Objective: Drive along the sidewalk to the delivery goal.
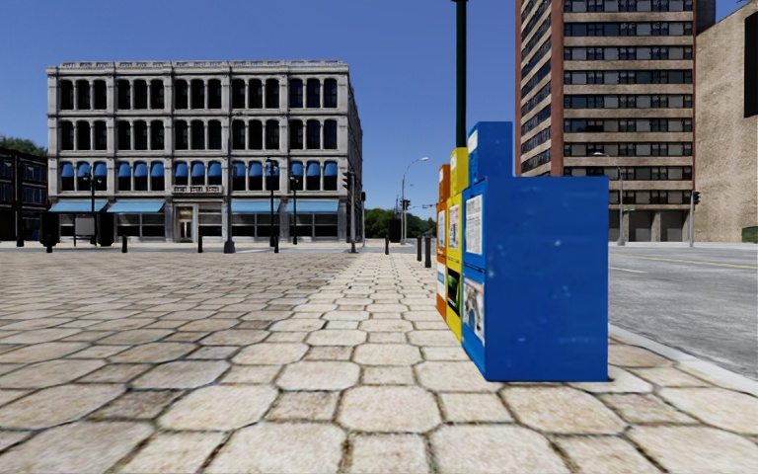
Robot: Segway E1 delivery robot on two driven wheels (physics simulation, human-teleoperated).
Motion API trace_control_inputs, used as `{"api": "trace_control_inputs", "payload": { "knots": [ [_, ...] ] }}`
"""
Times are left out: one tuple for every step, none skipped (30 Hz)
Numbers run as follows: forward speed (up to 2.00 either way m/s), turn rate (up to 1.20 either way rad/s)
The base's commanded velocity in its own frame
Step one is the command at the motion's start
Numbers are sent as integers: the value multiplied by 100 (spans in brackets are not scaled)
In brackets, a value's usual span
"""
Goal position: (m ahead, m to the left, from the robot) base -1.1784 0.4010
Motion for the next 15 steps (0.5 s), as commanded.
{"api": "trace_control_inputs", "payload": {
  "knots": [
    [0, 0],
    [0, 0],
    [0, 0],
    [0, 0],
    [0, 0],
    [0, 0],
    [0, 0],
    [0, 0],
    [0, 0],
    [0, 0],
    [0, 0],
    [0, 0],
    [0, 0],
    [0, 0],
    [0, 0]
  ]
}}
